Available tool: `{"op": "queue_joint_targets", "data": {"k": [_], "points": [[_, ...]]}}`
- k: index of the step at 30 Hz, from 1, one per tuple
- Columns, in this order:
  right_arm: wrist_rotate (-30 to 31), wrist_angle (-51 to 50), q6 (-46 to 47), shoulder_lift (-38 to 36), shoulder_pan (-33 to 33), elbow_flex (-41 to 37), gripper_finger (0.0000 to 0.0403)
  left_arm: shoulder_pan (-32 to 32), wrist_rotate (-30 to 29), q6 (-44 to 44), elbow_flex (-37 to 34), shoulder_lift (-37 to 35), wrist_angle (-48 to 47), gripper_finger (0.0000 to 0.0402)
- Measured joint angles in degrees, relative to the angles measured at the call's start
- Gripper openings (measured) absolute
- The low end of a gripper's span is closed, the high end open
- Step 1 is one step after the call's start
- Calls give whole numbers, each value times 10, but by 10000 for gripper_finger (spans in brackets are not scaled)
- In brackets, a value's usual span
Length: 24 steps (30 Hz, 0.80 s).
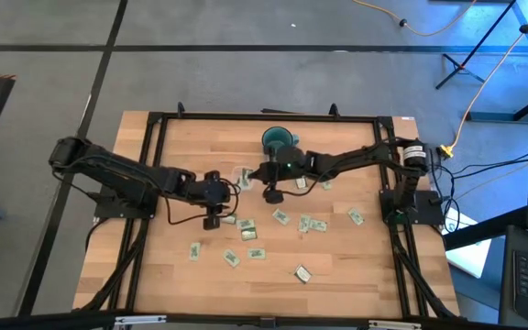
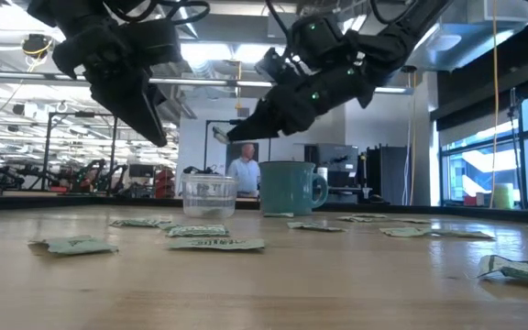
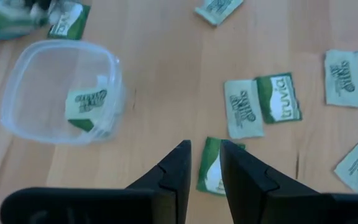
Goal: Pick and place Stevia / Truvia into bins
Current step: Put the dark green truvia packet into the transparent container
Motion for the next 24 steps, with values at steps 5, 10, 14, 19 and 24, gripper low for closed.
{"op": "queue_joint_targets", "data": {"k": [5, 10, 14, 19, 24], "points": [[0, 24, 16, 24, 0, 0, 5, -9, 0, 1, 0, 28, 17, 79], [0, 25, 22, 45, -4, 10, 5, -9, 10, 0, 0, 68, 29, 79], [1, 2, 30, 53, -7, 28, 5, -9, 25, 0, 0, 95, 34, 79], [2, -30, 32, 63, -8, 44, 5, -9, 26, -4, 0, 125, 46, 79], [2, -53, 32, 63, -8, 44, 5, -9, 29, -4, 0, 148, 43, 79]]}}
